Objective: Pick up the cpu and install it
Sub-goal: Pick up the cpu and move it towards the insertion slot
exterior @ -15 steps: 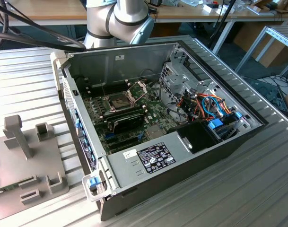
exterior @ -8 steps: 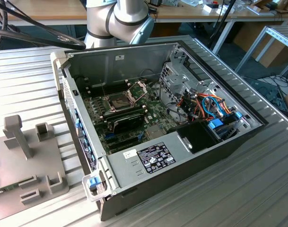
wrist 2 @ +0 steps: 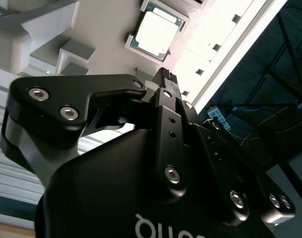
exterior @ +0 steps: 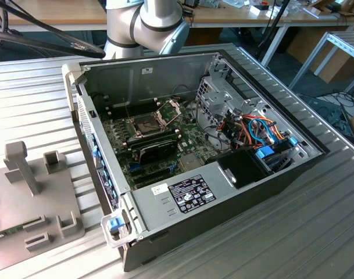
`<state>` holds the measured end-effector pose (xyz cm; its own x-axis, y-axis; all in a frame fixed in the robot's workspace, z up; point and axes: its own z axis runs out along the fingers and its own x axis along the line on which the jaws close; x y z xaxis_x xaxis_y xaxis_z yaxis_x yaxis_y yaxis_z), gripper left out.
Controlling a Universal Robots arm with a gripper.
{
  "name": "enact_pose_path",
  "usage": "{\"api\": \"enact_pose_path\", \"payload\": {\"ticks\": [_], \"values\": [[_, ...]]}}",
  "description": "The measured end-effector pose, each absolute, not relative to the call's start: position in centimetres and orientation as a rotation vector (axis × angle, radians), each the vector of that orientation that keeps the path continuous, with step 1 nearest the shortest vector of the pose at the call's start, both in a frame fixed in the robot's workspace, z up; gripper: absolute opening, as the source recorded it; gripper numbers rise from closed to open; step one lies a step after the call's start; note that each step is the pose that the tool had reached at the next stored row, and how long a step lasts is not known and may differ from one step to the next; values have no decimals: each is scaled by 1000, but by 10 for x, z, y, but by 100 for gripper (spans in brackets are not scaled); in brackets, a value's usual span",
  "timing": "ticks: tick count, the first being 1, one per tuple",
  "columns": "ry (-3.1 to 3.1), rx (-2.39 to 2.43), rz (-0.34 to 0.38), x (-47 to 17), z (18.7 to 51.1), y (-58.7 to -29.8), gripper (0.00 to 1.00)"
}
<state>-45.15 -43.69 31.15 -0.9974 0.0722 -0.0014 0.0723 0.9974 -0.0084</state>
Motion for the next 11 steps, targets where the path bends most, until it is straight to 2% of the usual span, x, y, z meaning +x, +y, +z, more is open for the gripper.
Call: {"api": "enact_pose_path", "payload": {"ticks": [11], "values": [[3138,114,-13,-452,313,-437,11]]}}
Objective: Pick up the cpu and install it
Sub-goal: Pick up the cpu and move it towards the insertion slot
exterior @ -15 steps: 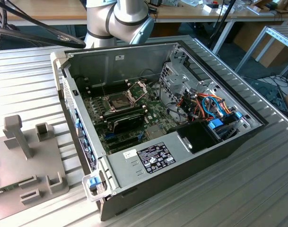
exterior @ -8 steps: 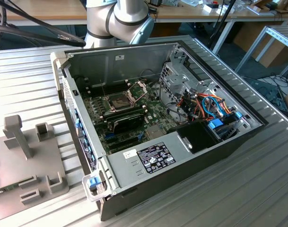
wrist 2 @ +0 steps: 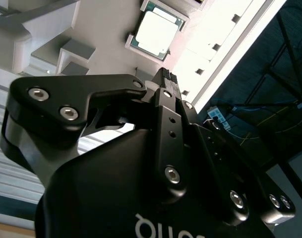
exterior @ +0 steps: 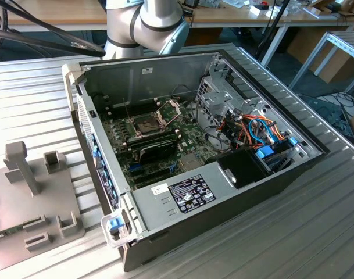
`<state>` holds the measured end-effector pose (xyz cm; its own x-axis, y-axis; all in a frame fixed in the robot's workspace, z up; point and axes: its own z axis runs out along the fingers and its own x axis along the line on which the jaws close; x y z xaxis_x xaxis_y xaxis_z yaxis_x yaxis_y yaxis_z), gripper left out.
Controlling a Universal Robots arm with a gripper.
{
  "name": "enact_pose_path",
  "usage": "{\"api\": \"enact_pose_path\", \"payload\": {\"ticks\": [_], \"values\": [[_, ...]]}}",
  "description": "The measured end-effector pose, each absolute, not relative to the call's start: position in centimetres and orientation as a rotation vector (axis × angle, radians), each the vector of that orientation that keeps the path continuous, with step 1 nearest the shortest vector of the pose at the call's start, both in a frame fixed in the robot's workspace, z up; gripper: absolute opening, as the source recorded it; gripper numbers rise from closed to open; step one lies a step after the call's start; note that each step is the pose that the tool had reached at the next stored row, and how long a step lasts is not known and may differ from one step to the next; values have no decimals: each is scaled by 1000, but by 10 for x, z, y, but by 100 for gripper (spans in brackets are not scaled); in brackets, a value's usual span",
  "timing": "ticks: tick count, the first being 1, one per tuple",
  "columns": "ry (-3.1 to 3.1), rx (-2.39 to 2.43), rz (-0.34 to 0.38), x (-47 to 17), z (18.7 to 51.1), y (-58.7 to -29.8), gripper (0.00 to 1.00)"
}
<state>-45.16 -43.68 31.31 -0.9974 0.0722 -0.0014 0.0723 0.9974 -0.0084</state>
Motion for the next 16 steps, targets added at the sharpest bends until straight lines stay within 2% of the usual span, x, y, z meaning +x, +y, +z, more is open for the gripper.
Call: {"api": "enact_pose_path", "payload": {"ticks": [4,6,8,9,10,16], "values": [[3138,114,-13,-452,313,-437,11],[3138,114,-13,-452,313,-437,23],[3138,114,-13,-452,314,-437,23],[3138,113,-13,-452,314,-437,36],[3138,114,-13,-452,314,-437,42],[3138,114,-13,-452,315,-437,42]]}}
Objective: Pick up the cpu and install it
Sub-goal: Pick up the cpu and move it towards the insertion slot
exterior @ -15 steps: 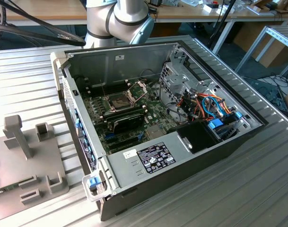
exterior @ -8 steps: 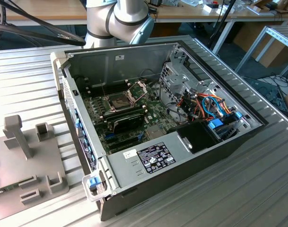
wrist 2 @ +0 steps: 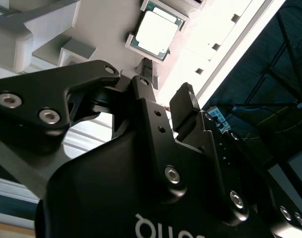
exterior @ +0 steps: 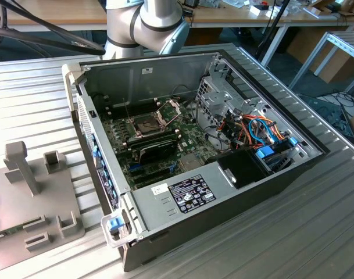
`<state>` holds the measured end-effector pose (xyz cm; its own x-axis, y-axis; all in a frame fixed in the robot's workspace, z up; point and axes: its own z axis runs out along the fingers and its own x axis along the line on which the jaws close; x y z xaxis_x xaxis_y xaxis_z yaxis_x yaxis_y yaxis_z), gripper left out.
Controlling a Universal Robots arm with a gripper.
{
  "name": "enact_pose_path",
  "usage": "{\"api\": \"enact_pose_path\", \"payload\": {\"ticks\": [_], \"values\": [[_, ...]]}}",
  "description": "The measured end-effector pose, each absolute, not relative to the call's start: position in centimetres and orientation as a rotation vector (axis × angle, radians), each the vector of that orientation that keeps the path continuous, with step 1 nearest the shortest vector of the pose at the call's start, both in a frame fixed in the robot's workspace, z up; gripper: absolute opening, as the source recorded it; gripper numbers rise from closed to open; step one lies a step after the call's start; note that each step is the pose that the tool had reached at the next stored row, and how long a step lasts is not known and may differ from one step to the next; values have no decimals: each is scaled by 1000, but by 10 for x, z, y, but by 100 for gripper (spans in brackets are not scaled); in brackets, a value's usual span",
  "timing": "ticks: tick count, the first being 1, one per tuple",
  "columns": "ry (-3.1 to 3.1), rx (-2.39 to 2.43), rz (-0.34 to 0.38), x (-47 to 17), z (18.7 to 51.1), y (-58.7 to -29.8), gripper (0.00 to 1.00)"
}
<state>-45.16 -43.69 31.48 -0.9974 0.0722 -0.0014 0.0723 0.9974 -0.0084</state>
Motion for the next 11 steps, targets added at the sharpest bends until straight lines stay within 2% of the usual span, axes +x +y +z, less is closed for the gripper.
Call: {"api": "enact_pose_path", "payload": {"ticks": [11], "values": [[3138,113,-13,-452,315,-437,42]]}}
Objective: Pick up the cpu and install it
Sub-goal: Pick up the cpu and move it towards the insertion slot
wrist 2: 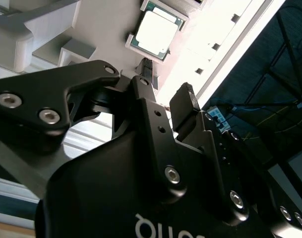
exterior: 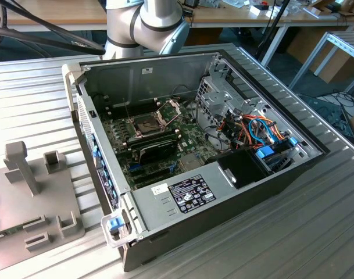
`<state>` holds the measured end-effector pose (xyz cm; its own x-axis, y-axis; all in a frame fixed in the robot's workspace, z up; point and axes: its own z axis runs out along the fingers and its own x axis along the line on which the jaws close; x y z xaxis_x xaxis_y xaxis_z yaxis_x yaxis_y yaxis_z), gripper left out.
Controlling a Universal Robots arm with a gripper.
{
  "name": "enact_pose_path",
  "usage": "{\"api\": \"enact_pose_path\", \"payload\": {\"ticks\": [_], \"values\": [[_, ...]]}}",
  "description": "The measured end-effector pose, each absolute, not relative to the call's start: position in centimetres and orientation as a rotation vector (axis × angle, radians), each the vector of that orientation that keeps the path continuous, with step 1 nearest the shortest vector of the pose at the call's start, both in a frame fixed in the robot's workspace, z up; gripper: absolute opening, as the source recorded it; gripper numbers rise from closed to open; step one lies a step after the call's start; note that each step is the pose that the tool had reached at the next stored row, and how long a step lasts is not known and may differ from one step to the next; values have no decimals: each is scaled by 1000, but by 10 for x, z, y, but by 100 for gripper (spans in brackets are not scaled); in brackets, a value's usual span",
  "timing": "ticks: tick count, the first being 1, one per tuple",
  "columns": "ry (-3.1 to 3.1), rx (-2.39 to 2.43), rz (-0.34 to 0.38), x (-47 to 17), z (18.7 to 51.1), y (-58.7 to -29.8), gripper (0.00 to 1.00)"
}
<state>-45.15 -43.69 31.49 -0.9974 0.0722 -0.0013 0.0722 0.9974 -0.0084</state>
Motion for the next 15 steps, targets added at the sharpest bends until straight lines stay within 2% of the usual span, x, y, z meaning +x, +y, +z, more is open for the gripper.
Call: {"api": "enact_pose_path", "payload": {"ticks": [15], "values": [[3138,113,-18,-452,311,-437,42]]}}
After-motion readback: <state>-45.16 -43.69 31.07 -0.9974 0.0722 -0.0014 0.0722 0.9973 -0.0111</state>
